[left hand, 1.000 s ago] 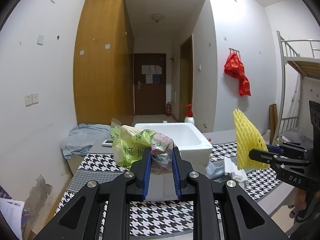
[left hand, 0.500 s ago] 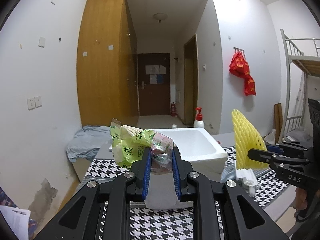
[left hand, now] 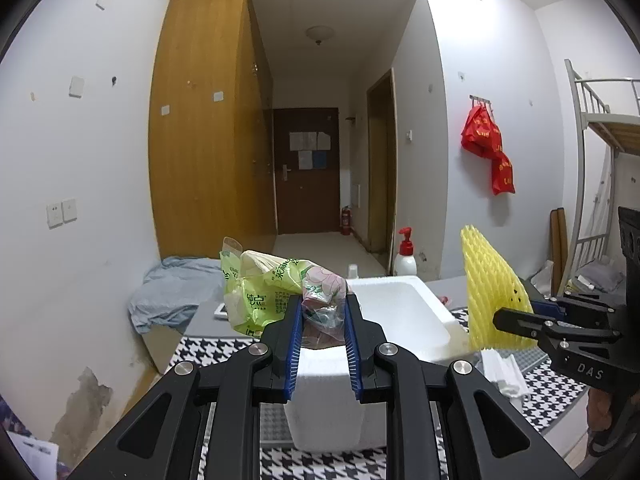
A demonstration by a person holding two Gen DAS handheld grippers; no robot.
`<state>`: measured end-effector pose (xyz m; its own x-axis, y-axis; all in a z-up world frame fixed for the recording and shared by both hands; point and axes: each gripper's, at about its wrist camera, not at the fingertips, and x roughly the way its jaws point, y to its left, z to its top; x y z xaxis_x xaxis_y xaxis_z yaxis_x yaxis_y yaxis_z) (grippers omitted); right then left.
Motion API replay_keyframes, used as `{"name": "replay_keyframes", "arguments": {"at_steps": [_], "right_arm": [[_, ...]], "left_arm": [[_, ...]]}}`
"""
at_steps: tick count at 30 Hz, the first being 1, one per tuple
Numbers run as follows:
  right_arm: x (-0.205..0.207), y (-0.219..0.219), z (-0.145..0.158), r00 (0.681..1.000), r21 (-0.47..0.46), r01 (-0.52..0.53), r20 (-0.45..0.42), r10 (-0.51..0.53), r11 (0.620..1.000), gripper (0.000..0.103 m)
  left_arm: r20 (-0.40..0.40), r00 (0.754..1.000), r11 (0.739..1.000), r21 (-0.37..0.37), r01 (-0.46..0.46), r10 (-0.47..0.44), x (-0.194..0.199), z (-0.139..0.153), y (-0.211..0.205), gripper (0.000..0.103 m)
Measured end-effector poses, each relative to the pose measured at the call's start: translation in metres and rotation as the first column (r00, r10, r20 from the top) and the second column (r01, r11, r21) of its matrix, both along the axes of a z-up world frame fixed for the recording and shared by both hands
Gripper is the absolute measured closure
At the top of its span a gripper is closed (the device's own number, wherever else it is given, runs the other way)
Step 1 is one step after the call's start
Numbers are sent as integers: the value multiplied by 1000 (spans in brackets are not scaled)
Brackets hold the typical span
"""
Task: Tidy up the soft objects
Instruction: 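Carry the green snack bag over the white foam box with the left tool and release it inside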
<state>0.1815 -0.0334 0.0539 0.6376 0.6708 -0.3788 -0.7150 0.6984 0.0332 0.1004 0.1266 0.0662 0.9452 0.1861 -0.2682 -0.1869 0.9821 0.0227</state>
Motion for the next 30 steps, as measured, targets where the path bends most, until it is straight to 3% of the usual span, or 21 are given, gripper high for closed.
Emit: {"name": "replay_keyframes", "arguments": {"at_steps": [30], "right_arm": [[30,-20,-6,994,-11,103,-25,-104,995,78]], "left_arm": [[-165,974,987,-78,142,-153,92,-18,-4,82]]}}
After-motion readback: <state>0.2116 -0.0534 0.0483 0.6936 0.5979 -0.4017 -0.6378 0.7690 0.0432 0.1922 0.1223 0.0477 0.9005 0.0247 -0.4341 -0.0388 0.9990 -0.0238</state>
